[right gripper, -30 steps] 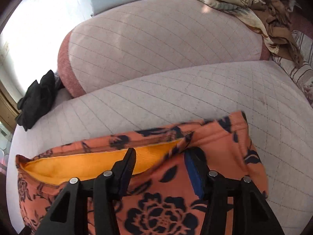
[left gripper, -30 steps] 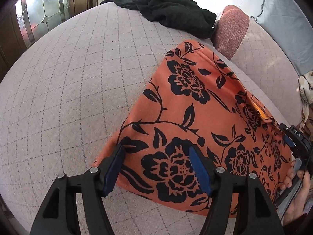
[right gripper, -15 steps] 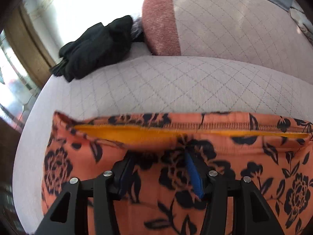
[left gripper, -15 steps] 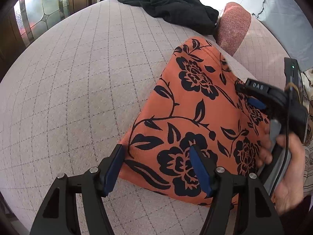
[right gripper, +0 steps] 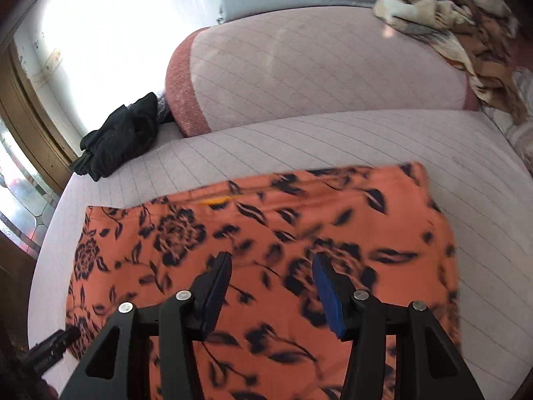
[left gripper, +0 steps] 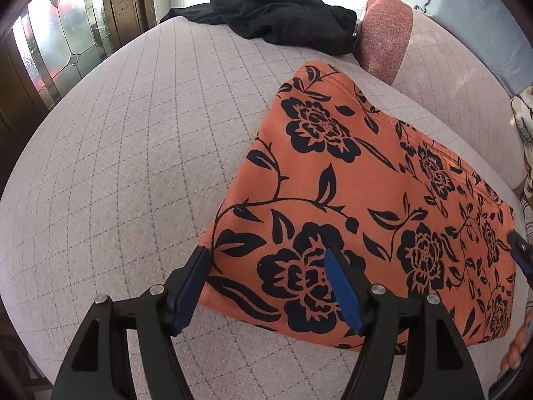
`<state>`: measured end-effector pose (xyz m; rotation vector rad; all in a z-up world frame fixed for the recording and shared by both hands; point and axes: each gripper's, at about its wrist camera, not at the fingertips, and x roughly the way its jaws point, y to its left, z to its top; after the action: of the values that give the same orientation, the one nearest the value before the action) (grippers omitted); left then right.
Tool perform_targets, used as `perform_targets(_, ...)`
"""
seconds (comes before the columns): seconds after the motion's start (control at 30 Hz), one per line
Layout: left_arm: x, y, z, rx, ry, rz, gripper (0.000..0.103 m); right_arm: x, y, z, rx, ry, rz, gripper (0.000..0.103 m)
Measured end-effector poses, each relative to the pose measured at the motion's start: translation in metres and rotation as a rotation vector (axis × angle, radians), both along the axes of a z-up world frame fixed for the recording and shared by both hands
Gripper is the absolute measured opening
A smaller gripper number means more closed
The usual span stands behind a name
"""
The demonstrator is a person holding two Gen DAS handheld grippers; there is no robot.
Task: Fold small clothes
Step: 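Press and straighten the folded blouse edges with both grippers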
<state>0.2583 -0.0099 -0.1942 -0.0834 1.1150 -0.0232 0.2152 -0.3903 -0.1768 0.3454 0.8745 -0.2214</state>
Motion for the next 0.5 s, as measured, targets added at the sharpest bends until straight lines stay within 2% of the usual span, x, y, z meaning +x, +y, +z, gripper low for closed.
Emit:
perform_targets(0.1, 0.001, 0.0, -0.011, -0.004, 0.013, 0.017, 0.081, -0.052, -0.034, -0.017, 0.057, 0.052, -0.064, 0.055)
perform_targets(0.23, -0.005, -0.011, -0.013, 0.073, -0.025, 0.004, 0.082, -0.101, -0.058, -0.049, 0.143, 0.09, -0.099, 0.055)
perform_targets(0.37, -0.032, -0.013, -0.005, 0.13, -0.046, 0.013, 0.082, -0.125, -0.062, -0.039, 0.222, 0.021, -0.139, 0.055)
perform_targets(0.5, -0.05, -0.022, 0.002, 0.115, -0.069, -0.009, 0.082, -0.14, -0.057, -0.025, 0.26, -0.075, -0.118, 0.055)
